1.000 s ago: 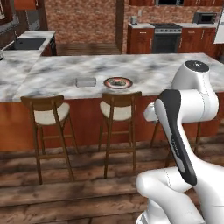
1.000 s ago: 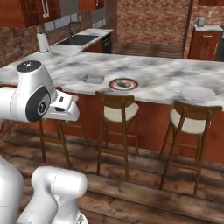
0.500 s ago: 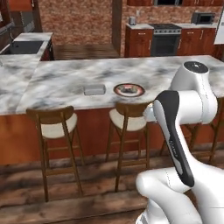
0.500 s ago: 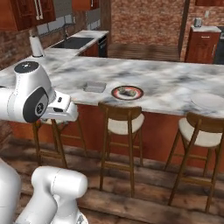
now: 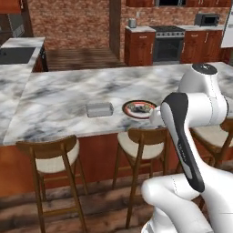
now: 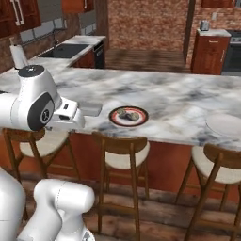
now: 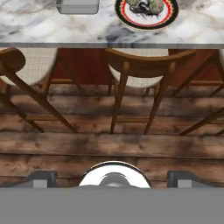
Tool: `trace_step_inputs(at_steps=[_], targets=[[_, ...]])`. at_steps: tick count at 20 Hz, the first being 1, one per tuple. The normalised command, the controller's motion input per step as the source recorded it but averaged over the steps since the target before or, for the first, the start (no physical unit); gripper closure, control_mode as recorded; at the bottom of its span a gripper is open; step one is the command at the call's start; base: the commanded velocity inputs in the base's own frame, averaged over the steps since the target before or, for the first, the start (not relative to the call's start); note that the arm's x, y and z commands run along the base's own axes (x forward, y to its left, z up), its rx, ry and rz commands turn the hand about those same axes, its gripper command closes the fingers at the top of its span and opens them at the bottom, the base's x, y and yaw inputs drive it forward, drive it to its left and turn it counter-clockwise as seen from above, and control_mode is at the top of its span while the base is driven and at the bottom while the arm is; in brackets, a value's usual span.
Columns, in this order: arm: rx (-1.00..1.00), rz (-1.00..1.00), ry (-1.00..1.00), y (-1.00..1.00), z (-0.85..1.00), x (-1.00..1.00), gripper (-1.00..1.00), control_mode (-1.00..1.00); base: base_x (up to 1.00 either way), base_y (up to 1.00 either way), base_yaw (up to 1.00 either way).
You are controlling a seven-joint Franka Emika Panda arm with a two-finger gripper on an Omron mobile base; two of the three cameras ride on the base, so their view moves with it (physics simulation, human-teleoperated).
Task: Place two dumplings into each of the tupperware containers and then place the containers in the fridge.
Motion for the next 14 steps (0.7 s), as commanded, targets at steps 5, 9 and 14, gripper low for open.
trace_step_inputs(at_steps=[5, 9, 14], targets=[[0.00, 0.00, 0.00, 0.00, 0.00, 0.00, -1.00, 1.00, 0.64, 0.31, -0.17], [0.00, 0.00, 0.00, 0.00, 0.00, 0.00, -1.00, 1.00, 0.59, 0.01, -0.06], [0.00, 0.00, 0.00, 0.00, 0.00, 0.00, -1.00, 1.00, 0.54, 0.00, 0.01]])
